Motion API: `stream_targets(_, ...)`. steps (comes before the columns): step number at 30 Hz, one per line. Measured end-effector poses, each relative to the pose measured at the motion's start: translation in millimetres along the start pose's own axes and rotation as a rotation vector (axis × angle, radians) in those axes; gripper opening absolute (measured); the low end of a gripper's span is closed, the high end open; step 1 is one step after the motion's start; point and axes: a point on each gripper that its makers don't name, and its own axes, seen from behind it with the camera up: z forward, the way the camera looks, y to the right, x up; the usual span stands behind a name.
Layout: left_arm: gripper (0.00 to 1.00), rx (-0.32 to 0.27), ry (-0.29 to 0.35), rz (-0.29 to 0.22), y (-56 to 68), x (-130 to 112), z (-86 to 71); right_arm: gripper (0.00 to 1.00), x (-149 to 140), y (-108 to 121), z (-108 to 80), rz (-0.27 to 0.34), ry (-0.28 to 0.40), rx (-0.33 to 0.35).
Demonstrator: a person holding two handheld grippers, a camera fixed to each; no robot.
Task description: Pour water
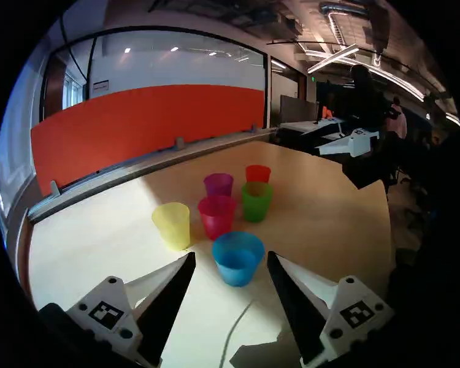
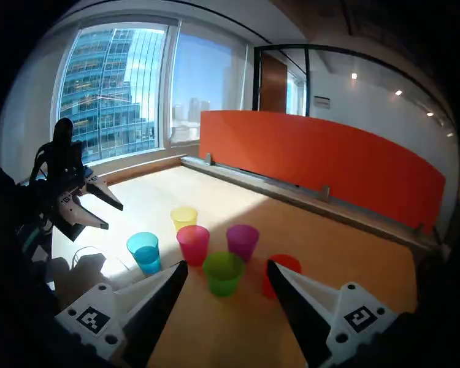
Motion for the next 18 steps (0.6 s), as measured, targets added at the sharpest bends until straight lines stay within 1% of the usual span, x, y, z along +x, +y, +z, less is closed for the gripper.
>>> stream_targets(5, 0.86, -0.012, -0.037, 0.008, 4.4, -15.7, 10.0, 1.00, -9.5, -0.7, 7.6, -0.009, -0.015, 0.004)
stream_targets(11, 0.86, -0.013, -0.092, 0.022, 3.5, -33.1, 20.7, 1.00, -18.5, -1.2, 16.8, -0.021, -0.030, 0.008)
stream_targets(14, 0.86, -0.019, -0.124, 0.034, 3.6, -41.0, 25.7, 1.00, -23.3, -0.7, 22.1, -0.016, -0.041, 0.012)
stream_targets(18, 0.86, -0.031, -0.150, 0.047, 4.5, -45.6, 33.3, 1.00, -26.8, -0.5, 28.6, -0.010, -0.048, 0.019)
